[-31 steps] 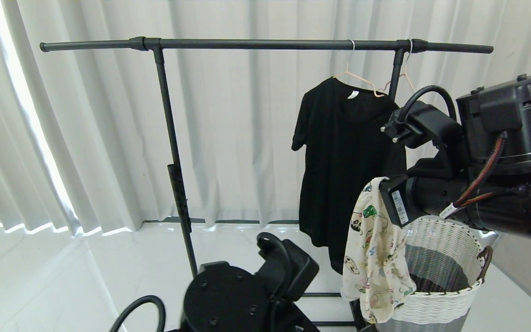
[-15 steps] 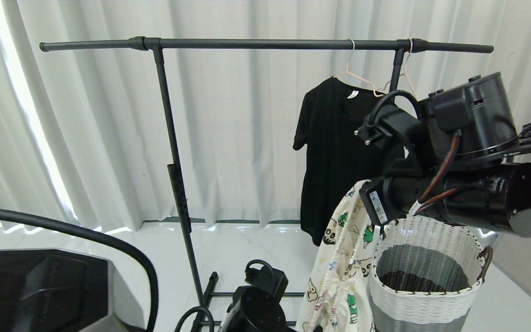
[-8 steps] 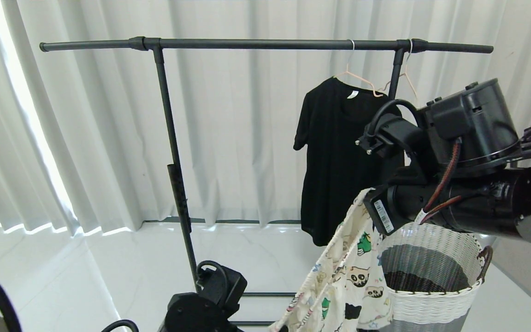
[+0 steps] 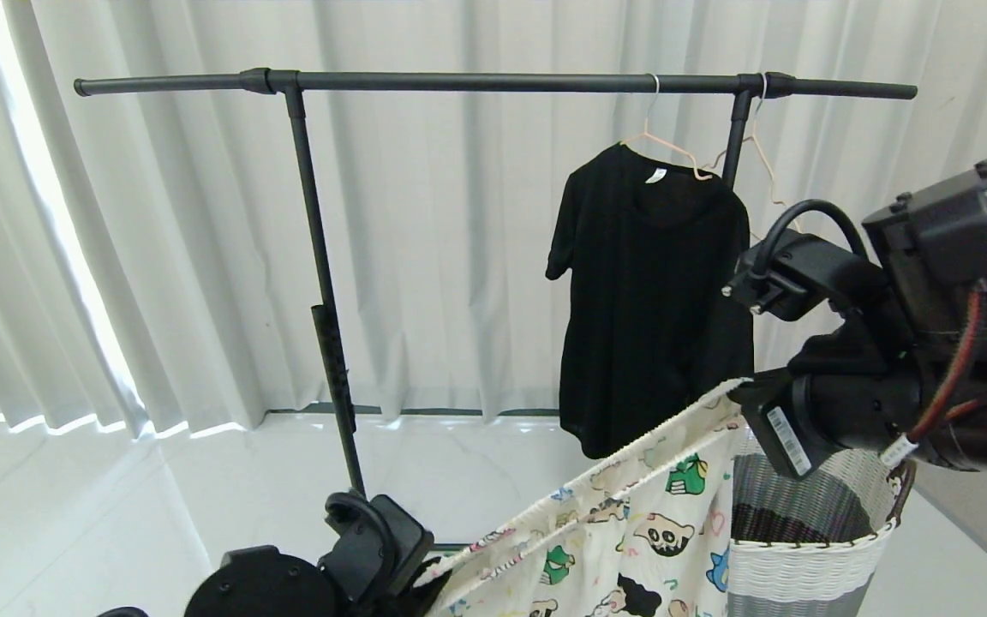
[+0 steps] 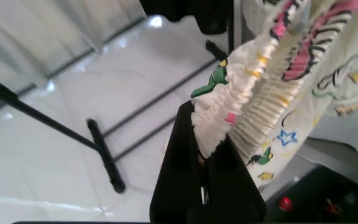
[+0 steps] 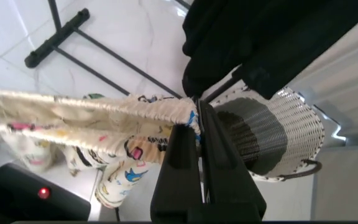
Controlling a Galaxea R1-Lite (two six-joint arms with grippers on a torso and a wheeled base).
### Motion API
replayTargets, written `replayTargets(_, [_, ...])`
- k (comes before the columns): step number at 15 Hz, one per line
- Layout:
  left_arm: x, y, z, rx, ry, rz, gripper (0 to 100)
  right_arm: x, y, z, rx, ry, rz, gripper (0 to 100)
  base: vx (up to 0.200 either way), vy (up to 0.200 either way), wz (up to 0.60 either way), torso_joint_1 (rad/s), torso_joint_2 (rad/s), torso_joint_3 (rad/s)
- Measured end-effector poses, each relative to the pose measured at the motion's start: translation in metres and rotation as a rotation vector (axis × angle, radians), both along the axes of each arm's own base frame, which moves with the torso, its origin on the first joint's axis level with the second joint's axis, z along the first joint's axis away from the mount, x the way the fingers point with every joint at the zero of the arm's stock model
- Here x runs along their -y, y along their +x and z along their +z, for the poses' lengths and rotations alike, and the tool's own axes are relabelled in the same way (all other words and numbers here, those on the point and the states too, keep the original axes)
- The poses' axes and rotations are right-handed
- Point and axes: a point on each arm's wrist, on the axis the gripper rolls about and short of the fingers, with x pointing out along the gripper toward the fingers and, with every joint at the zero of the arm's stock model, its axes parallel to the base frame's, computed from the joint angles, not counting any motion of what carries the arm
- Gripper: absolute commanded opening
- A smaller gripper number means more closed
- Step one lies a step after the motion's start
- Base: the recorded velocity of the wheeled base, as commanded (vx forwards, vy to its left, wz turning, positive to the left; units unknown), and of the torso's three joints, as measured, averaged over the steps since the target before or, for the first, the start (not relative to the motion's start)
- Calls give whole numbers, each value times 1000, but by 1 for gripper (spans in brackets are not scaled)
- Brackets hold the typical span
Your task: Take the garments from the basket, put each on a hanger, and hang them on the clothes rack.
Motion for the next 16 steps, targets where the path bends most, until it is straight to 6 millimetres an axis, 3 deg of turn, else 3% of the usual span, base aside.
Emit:
replayTargets(4, [4, 16, 50, 26, -1, 27, 0, 17, -20, 14, 37, 40, 21, 0, 0, 0, 0, 0, 0, 0])
replayTargets(6, [12, 25, 100, 36, -51, 26, 0, 24, -26, 33, 62, 67, 23, 0, 0, 0, 0, 0, 0, 0])
replayTargets(9, [16, 28, 178, 70, -137, 3, 0, 32, -29, 80, 125, 124, 20, 0, 0, 0, 0, 0, 0, 0])
replayTargets(11, [12, 24, 217, 67, -157, -20, 0, 36, -28, 106, 168, 135, 21, 0, 0, 0, 0, 0, 0, 0])
replayTargets(13, [8, 19, 238, 51, -168, -71, 0, 38, -26, 118, 164, 118, 29, 0, 0, 0, 0, 0, 0, 0])
replayTargets(16, [9, 21, 248, 105, -166, -90, 0, 43, -30, 120, 141, 98, 38, 0, 0, 0, 0, 0, 0, 0])
